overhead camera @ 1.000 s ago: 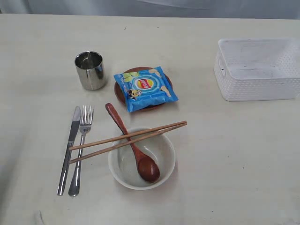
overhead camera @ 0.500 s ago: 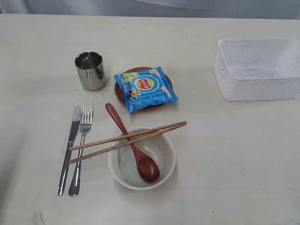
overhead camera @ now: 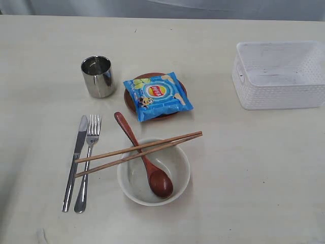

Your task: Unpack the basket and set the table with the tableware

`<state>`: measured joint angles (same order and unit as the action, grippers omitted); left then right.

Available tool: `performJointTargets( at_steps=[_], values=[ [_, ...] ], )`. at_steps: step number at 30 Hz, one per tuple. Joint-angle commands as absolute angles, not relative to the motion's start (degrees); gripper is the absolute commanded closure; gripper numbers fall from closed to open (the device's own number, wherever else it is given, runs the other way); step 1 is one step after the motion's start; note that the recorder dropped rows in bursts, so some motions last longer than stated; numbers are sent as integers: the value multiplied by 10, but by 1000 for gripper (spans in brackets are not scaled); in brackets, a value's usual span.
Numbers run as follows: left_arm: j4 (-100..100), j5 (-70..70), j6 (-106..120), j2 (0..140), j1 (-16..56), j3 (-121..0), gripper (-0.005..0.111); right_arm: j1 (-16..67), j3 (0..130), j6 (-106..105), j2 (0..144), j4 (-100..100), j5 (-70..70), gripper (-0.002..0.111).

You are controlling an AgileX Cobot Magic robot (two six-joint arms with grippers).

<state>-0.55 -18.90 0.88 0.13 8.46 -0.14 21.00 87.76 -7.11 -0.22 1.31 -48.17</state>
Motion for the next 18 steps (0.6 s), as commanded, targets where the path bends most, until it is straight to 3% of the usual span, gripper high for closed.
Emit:
performJointTargets(
  at_steps=[1,12,18],
  values=[
    [-4,-184,6,0,88,0,107,165,817,-141,0,-16,-405,109],
    [-4,-184,6,0,88,0,107,14,569,-167,0,-91,-54,109],
    [-4,-184,6,0,88,0,107,-5,419,-20,0,-9,-33,109]
  ],
)
